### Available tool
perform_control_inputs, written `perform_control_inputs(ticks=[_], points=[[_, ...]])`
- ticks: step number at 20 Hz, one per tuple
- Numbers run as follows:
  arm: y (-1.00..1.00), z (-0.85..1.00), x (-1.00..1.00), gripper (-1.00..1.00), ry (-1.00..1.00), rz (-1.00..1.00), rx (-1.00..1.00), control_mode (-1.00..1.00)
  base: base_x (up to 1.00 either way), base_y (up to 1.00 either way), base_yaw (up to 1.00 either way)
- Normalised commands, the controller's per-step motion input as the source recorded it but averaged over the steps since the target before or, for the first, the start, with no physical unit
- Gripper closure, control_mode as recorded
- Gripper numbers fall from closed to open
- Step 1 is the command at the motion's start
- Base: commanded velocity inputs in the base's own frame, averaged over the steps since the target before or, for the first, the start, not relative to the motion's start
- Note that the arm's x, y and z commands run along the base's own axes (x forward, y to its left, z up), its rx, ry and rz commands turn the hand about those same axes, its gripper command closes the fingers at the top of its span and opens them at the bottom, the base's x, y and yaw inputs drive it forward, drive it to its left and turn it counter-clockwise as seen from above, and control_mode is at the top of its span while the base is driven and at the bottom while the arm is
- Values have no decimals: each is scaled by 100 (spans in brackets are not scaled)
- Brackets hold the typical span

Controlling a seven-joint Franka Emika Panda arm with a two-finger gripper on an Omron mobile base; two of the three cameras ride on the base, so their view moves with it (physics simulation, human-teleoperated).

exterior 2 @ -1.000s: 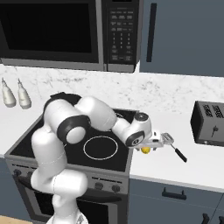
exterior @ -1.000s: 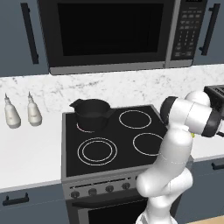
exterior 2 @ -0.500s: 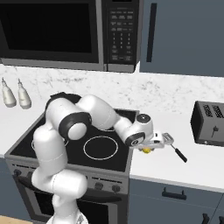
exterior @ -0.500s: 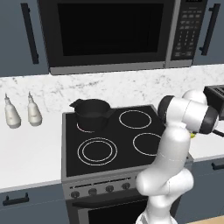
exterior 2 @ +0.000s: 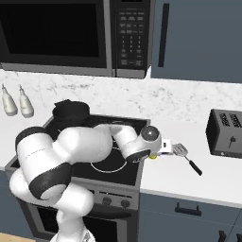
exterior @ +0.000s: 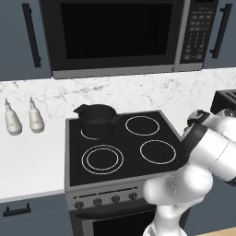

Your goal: Put the lemon and broccoli in the pot. Retrieve the spatula and lightly stir the vegetables in the pot.

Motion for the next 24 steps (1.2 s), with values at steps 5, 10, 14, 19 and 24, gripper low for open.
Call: perform_control_inputs(ticks=[5,10,14,19,24], points=[[100,100,-26,100,-22,0,0,-100,0,0,0],[100,100,-2,100,-10,1,0,-100,0,0,0],[100,77,0,100,0,2,0,-100,0,0,0],[100,12,0,100,0,4,0,-100,0,0,0],[100,0,0,100,0,3,0,-100,0,0,0]])
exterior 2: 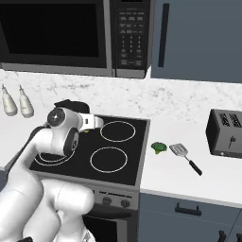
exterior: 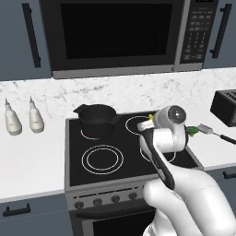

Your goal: Put the lemon and broccoli in the pot. Retrieve the spatula and lightly stir the vegetables in the pot.

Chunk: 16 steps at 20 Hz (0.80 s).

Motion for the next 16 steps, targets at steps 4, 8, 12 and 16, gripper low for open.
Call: perform_control_inputs(ticks=[4,8,12,16], points=[[100,7,2,100,-1,2,0,-100,0,0,0],[85,33,2,100,-4,1,3,-100,0,0,0],[63,37,13,100,0,3,5,-100,0,0,0],[46,19,31,100,0,7,7,-100,0,0,0]])
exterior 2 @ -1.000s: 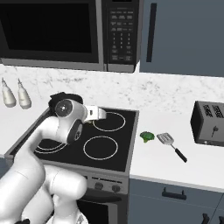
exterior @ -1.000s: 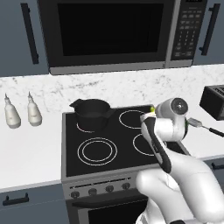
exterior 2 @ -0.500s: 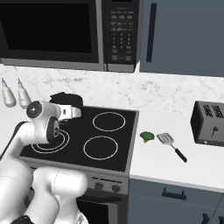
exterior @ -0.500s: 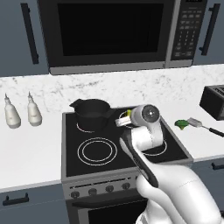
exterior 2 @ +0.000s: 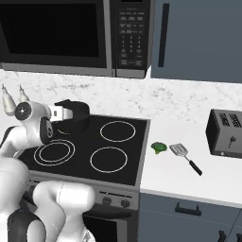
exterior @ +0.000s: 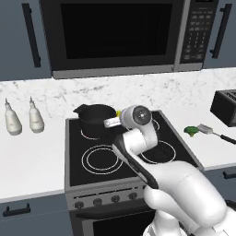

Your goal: Put the lemon and broccoli in the pot. Retrieve the spatula and lightly stir the vegetables in the pot.

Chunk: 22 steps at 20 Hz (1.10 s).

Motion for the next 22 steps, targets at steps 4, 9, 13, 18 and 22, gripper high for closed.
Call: perform_control_inputs(ticks=[4,9,13,18,22], points=[[41,2,50,100,1,7,5,-100,0,0,0],[27,-13,55,100,0,3,0,-100,0,0,0],[11,-22,57,100,0,0,0,-100,0,0,0],[0,-27,57,100,3,0,0,-100,0,0,0],[3,-23,54,100,7,0,0,-100,0,0,0]])
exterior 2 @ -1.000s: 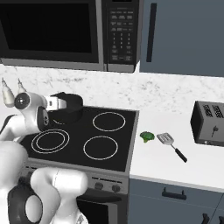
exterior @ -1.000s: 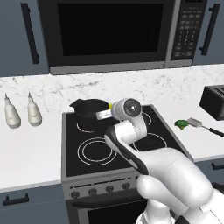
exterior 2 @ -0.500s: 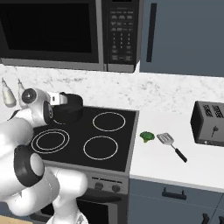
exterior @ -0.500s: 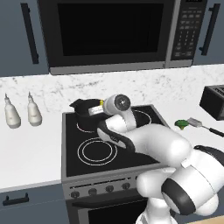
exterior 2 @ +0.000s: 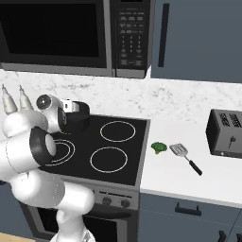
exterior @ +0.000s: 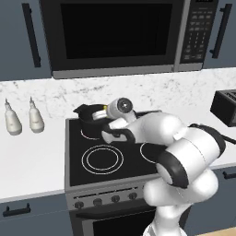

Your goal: Put the lemon and broccoli in the pot. Retrieve the spatula and lightly stir the vegetables in the pot.

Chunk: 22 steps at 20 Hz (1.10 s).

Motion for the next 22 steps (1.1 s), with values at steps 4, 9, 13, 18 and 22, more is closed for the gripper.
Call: perform_control_inputs(ticks=[4,9,13,18,22], points=[[8,-24,48,100,8,0,0,-100,0,0,0],[13,-27,33,100,4,0,0,-100,0,0,0],[13,-28,31,100,2,0,0,-100,0,0,0],[15,-32,25,100,0,0,0,-100,0,0,0],[22,-34,22,100,0,0,0,-100,0,0,0]])
